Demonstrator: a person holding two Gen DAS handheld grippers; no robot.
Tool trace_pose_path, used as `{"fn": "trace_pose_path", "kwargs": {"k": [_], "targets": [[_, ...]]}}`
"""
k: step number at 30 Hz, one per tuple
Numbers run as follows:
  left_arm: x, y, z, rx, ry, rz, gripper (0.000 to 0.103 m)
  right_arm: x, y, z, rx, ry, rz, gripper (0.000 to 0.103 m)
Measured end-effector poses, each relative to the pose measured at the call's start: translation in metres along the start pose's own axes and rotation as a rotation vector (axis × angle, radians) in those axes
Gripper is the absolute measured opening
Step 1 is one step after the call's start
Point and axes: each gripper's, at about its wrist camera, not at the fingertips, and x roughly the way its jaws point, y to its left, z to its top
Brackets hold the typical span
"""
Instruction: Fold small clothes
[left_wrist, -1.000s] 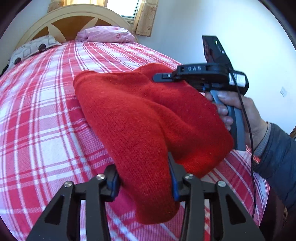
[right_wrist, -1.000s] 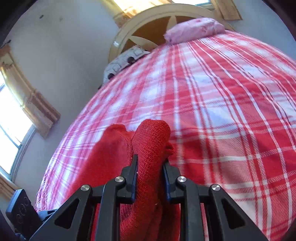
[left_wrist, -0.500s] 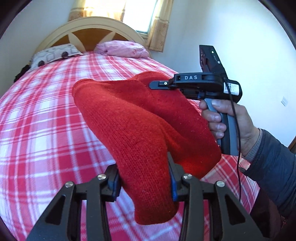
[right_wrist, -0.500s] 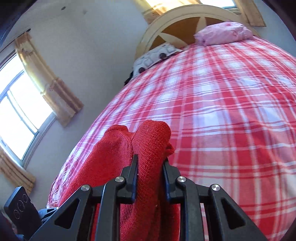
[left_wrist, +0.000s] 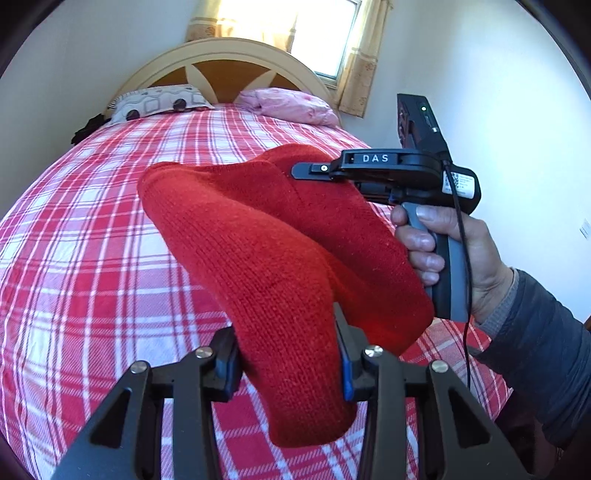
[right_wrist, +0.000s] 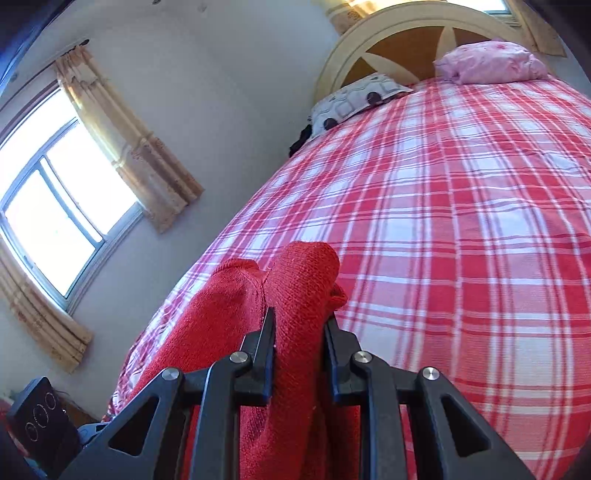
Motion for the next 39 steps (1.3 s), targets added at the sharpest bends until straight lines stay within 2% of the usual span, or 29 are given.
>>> {"fn": "trace_pose_path", "kwargs": {"k": [22, 39], "targets": [[-0.050, 0.071, -0.038, -0.149, -0.032, 0.120, 0.041, 0.087, 0.088, -0.023, -0.090, 0.115, 0.109, 0.022], [-0.061, 0.113, -0.067, -0.247, -0.025, 0.171, 0.041, 0.152, 0.130, -0.036, -0.126, 0.206, 0.136, 0.022]]}}
